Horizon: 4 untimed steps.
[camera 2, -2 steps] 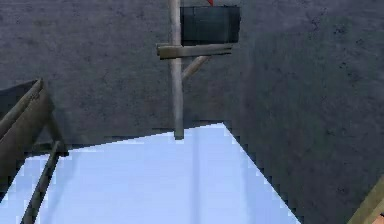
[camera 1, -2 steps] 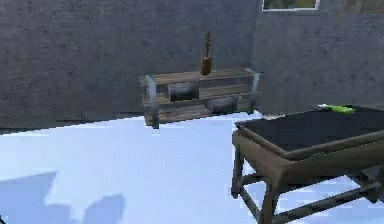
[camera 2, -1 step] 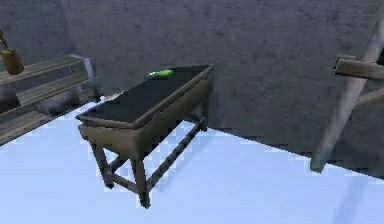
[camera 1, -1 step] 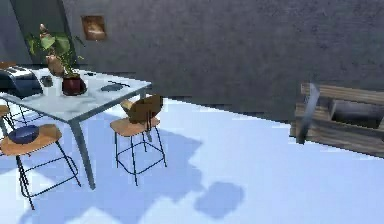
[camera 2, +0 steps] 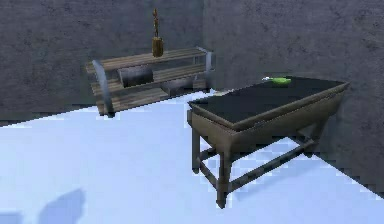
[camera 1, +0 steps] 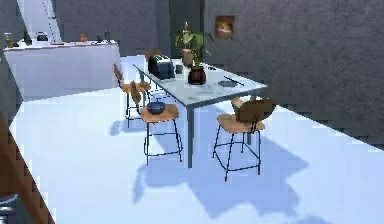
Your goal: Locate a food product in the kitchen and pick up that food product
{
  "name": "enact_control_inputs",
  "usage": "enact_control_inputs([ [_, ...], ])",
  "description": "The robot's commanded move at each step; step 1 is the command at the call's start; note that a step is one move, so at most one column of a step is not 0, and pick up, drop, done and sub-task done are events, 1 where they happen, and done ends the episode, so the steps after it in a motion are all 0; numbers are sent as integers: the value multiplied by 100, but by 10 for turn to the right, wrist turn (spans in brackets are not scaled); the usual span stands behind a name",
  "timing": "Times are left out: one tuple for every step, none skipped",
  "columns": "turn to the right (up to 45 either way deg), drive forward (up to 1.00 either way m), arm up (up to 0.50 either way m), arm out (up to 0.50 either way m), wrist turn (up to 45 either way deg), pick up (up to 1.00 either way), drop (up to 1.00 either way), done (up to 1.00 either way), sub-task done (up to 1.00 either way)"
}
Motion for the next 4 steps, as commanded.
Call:
enact_control_inputs([
  [0,55,0,0,0,0,0,0,0],
  [-450,0,0,0,0,0,0,0,0],
  [-30,0,0,0,0,0,0,0,0],
  [0,95,0,0,0,0,0,0,0],
])
